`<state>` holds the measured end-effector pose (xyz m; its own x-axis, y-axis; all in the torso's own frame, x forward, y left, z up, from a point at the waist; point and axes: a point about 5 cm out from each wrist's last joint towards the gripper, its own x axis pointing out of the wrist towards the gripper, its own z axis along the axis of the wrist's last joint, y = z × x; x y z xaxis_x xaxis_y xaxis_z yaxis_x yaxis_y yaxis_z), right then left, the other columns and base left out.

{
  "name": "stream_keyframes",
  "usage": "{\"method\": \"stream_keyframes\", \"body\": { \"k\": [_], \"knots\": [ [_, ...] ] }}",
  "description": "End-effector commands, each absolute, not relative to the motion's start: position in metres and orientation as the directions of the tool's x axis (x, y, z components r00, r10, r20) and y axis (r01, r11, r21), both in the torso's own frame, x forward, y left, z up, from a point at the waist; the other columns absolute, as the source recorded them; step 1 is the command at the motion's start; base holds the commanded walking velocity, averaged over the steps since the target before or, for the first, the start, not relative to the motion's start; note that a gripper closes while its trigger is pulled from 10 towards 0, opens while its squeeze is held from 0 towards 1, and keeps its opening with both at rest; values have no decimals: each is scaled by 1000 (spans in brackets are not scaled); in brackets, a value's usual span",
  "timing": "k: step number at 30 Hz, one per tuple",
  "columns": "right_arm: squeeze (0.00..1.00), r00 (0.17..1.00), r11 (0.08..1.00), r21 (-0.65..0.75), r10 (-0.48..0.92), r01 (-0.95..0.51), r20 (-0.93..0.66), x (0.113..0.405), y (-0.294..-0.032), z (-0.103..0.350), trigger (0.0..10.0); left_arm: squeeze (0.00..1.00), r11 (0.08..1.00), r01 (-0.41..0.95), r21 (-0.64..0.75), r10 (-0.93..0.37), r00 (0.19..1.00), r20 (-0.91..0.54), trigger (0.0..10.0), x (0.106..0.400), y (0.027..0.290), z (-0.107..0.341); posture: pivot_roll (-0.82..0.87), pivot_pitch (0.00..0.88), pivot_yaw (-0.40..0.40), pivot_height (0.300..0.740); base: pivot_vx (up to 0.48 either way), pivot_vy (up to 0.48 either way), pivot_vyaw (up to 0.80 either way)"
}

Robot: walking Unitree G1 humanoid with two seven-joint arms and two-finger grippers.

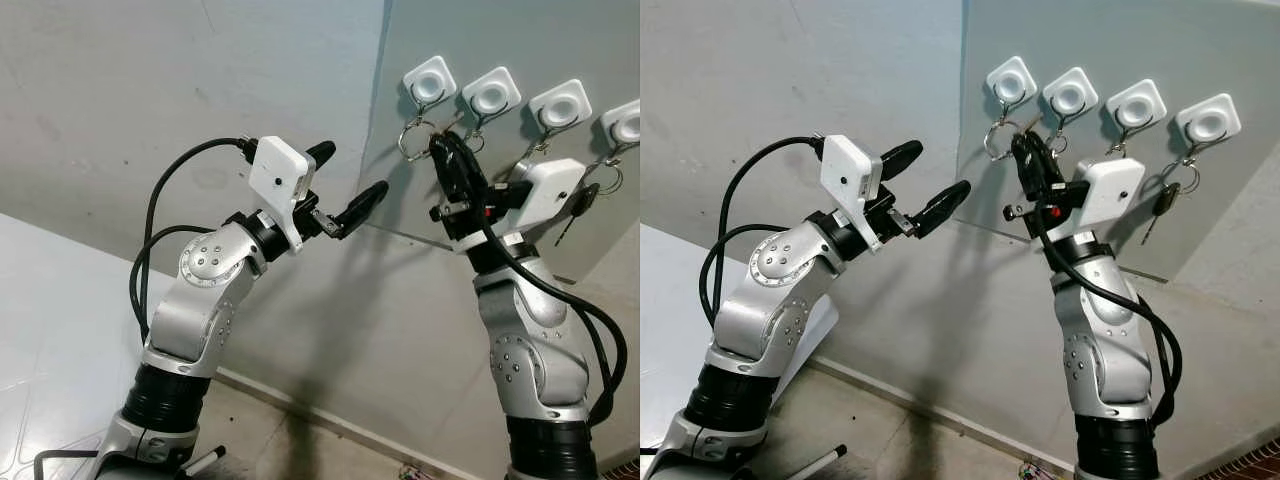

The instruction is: Hang keys on a hook

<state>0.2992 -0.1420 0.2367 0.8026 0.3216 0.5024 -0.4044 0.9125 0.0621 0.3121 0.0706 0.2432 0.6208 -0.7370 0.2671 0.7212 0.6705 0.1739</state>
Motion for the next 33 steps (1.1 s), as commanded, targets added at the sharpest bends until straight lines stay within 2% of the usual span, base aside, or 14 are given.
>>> {"method": "stream_keyframes", "body": {
  "k": [1,9,10,26,33],
  "knots": [
    [0,798,911,62,321,-407,511,296,-141,239,10000,0,665,723,187,-743,614,269,10000,311,70,246,-17,0,-13,740,0,0,0],
    [0,799,909,75,318,-410,511,297,-140,239,10000,0,672,716,192,-737,619,272,10000,312,71,247,-12,0,-14,740,0,0,0],
    [1000,798,906,83,319,-415,511,297,-140,239,10000,0,672,715,192,-736,619,272,10000,312,71,247,-12,0,-14,740,0,0,0],
    [1000,807,892,81,359,-445,469,290,-137,224,10000,0,693,698,182,-718,645,261,10000,312,75,236,-10,0,-19,740,0,0,0],
    [1000,842,894,85,378,-440,385,282,-137,194,10000,0,718,681,145,-695,689,203,10000,311,79,205,-13,0,-17,740,0,0,0]
  ]
}}
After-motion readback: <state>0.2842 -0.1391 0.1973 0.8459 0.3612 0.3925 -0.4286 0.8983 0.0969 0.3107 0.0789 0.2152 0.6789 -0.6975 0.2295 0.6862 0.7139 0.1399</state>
